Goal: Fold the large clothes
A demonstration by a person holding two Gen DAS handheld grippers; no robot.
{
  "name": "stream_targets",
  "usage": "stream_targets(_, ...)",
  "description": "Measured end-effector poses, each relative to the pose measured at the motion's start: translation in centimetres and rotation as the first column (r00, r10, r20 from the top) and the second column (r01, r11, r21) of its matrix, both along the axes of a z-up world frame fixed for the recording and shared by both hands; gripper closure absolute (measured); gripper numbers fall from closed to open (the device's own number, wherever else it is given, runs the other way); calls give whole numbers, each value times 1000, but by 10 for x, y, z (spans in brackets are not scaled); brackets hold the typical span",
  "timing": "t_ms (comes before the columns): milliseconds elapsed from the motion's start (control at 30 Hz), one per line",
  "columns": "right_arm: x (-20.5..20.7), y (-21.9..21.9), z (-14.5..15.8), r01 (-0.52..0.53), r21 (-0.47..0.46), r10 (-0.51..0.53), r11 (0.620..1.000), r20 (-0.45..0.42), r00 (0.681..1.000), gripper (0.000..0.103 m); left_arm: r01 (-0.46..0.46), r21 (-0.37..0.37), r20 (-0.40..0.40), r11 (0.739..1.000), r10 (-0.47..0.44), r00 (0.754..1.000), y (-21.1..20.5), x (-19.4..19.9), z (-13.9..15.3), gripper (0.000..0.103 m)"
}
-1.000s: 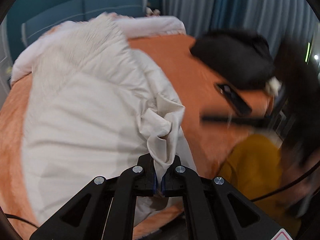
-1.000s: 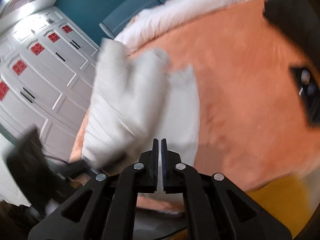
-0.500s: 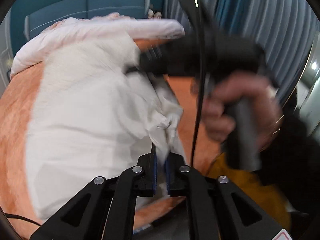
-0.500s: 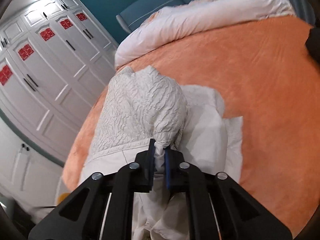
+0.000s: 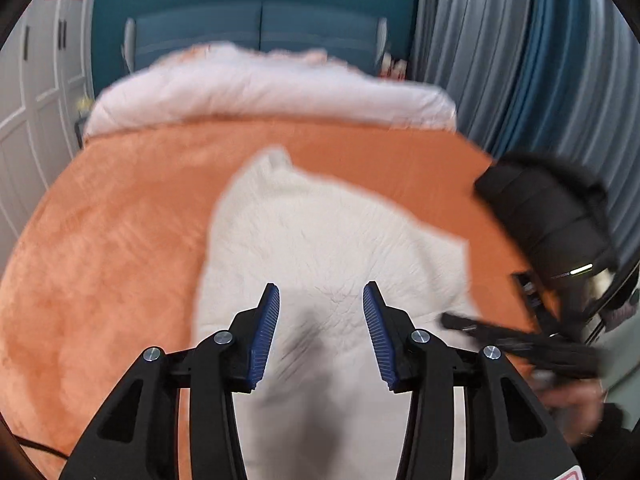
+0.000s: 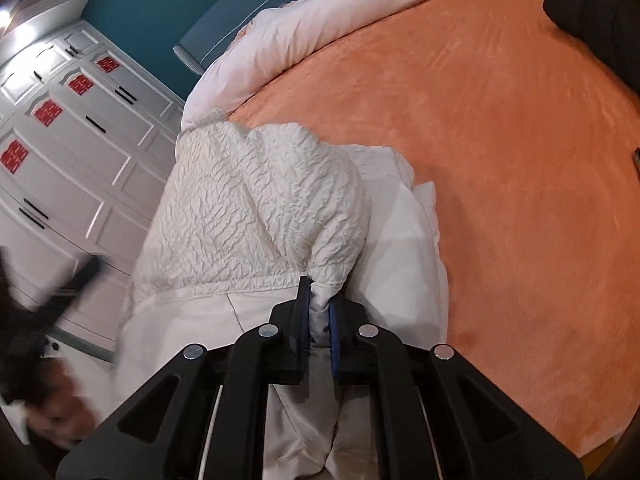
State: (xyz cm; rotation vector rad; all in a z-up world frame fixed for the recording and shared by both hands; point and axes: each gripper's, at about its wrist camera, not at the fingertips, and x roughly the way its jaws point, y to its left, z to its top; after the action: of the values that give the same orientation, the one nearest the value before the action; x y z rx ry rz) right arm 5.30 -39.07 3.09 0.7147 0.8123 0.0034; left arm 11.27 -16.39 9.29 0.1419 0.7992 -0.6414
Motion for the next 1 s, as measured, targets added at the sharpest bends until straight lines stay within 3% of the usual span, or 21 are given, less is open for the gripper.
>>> stream_targets(33,-3,1,7,8,-1,-8,1000,-4,1000,95,-7,31,-14,1000,8,1000,-6,6,-15,60)
stream_targets(100,-11,6,28,46,-49,-47,998,-10,999,95,-32,72,33,997,29,999,-11,5,-31,61)
stream_targets(233,-29,26,84,138,-209,-117,968,111,987,95,-49,91,66,995,43,997,-16,-1,-36,61)
stream_targets(333,-6,39,98,135,-250,-104,959,132,986,95,-67,94,62,993,61,996,-20,2,-39,61)
stream_targets(500,45,32,47,190,-239,-193,952,10,981,98,-91,105,63,990,85,994,-27,11,-39,58)
stream_targets(600,57,30,20,200,-256,-210,946,-14,978,100,-103,106,57,989,98,994,-31,15,-45,57)
stream_targets(1000,80,41,-16,170,-348,-193,922,-34,981,101,-127,115,68,985,120,990,-43,24,-64,54)
